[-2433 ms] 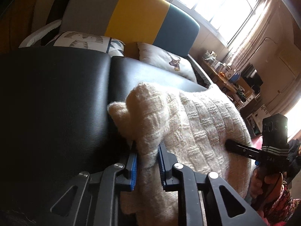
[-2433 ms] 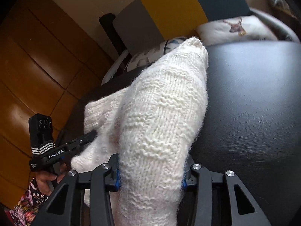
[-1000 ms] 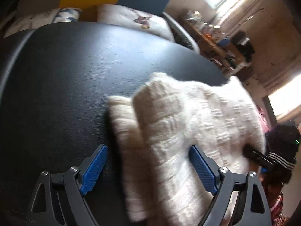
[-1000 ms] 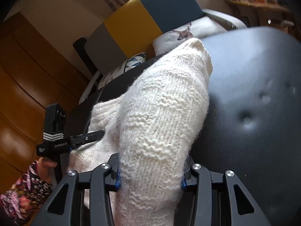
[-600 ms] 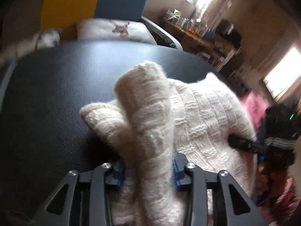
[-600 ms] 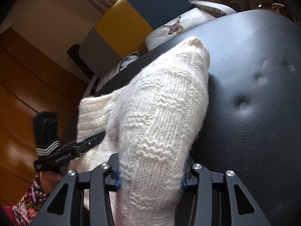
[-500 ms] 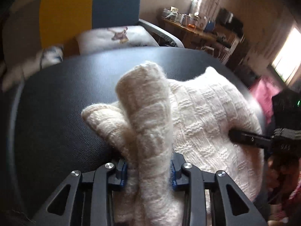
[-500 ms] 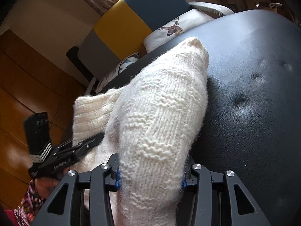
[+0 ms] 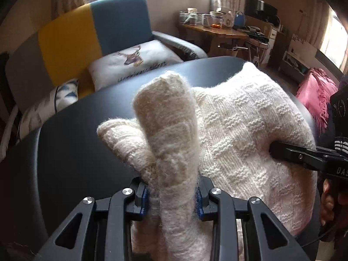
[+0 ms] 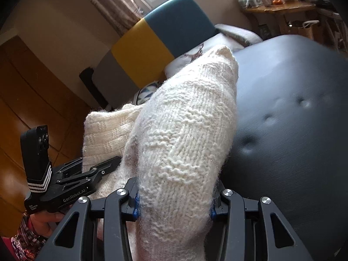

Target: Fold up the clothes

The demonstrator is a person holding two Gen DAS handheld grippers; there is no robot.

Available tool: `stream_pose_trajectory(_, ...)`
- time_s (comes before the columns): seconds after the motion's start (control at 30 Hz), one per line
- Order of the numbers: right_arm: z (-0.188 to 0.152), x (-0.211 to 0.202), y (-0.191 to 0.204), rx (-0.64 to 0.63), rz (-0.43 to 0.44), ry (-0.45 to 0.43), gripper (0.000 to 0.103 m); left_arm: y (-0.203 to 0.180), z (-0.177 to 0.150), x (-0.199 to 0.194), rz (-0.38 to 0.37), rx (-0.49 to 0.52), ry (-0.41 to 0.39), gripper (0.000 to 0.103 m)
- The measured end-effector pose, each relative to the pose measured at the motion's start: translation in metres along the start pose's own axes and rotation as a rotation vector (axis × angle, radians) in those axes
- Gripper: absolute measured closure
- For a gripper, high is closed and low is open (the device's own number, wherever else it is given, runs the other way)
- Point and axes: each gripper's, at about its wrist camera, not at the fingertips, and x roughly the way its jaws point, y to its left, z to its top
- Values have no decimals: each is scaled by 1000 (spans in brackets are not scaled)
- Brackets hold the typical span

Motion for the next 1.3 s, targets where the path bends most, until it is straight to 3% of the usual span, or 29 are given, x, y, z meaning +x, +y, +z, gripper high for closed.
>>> stream_pose_trajectory(0.4,23,-48,-75,100,-69,-120,58,-97,57,21,-9,161,-35,71)
stream_pose_trajectory(0.8,27,-103,-134,179,-162,-206,58,-186,97,73,-42,283,-24,71)
stream_pose_trajectory(1.13,29,-123,-165,232,-203,-239,58,-228,112,108,-58,329,-9,71)
stream_pose_trajectory(1.3,34,-114,-178,261,-224,-251,58,-232,112,129,-83,323,12,70)
